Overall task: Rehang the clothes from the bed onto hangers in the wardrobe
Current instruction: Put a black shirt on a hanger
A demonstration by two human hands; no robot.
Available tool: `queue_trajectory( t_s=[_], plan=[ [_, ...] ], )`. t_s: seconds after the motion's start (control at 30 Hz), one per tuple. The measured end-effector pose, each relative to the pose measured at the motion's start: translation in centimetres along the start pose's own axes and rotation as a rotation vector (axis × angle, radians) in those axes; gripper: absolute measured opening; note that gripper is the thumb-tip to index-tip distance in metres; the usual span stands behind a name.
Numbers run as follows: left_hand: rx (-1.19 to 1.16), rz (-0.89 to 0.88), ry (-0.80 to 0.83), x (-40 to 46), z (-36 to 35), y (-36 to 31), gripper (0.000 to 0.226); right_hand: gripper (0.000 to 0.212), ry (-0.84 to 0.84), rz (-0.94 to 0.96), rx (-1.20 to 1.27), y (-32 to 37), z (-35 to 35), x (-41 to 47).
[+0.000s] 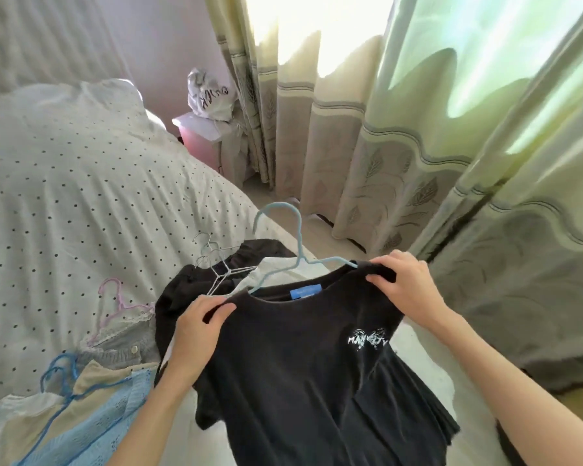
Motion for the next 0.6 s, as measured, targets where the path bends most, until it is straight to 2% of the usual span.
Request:
queue_trajectory(
  t_s=[0.13,0.27,0.4,0.6],
  plan=[
    [-0.073,-0.109,0.095,-3.4,-2.5,-5.3,0.013,0.016,-0.134,-0.103,-0.078,-1.2,7.7,-8.1],
    [-0.062,-0.321,0.193,-8.4,-5.4,-11.7,0.011,0.015,-0.169,-0.211,-0.081,-2.3,13.4,-17.2],
    [-0.036,-0.53,0.333,-14.6,-10.0,-17.6,0.01,0.01,-0.273,-0.389,-0.066,-3.0,19.6,-28.4],
    [-0.065,-0.813,0.543,-25.8,-15.8,-26.3,0.011,0.013,-0.655,-0.665,-0.208,-2.4,27.3,-44.9]
  ],
)
Point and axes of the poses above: each hand's wrist, its own x-axis towards the middle knuckle, its own z-axis out of the back of the hand, y = z × x, the point moved 8 cm from there along x, towards the middle knuckle, and after that the axes turned 10 degrees about z, right-handed, at the moved point
